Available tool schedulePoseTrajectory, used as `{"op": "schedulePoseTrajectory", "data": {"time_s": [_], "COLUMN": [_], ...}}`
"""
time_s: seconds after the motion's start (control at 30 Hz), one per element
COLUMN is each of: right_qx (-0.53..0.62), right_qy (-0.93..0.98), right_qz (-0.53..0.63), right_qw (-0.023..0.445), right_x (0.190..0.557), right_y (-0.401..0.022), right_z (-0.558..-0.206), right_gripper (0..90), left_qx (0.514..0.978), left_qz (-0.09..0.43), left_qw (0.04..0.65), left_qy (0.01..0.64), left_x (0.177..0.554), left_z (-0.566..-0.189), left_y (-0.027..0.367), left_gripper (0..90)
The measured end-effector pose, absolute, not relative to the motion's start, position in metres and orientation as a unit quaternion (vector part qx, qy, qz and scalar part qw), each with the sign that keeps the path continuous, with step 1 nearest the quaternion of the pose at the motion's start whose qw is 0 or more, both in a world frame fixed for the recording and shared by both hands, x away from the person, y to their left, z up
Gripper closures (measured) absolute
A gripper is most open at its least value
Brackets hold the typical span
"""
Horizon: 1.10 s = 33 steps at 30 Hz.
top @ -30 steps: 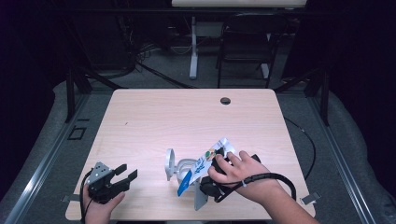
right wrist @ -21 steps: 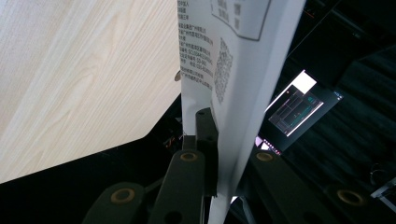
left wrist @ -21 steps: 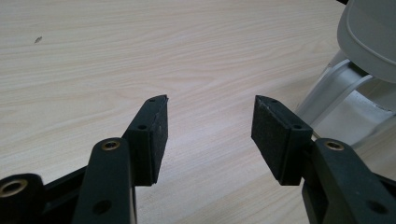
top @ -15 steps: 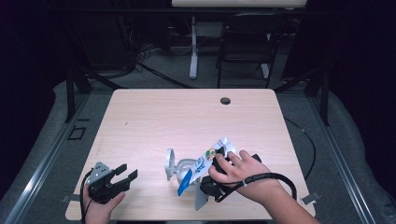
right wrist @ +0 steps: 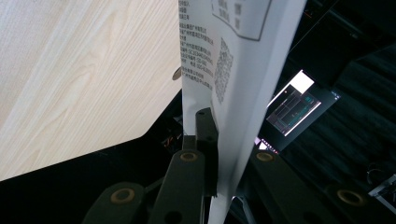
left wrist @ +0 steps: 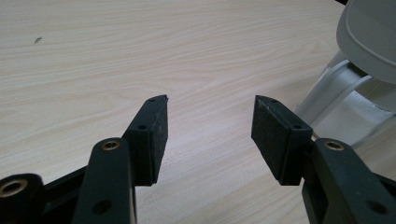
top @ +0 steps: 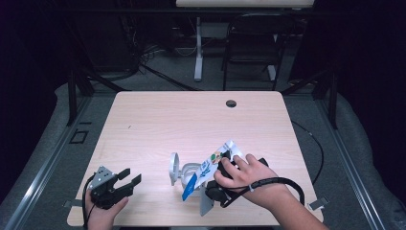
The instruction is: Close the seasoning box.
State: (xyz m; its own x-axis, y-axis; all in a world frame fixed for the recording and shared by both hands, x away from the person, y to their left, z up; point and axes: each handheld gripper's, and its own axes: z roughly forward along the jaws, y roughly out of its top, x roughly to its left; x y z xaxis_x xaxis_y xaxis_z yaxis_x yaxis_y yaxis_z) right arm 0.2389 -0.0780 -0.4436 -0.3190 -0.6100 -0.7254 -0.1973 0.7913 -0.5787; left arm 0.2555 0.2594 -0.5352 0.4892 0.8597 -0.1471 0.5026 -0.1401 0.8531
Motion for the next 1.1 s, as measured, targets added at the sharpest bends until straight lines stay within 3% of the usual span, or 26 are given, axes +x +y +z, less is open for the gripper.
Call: {"op": "schedulePoseTrajectory", "data": {"time_s": [1.1], "right_qx": [-0.218], "right_qy": [0.807], "right_qz": [-0.145], "right_qw": [0.529], "right_x": [0.2373], "right_y": [-0.0873], "right_z": [-0.4471], "right_gripper": [87.4], "left_qx": [0.731], "left_qz": [0.191], "left_qw": [0.46], "left_qy": [0.467], "left_x": [0.2569], "left_z": [-0.5374], "left_y": [0.2587], "left_gripper": [46.4]}}
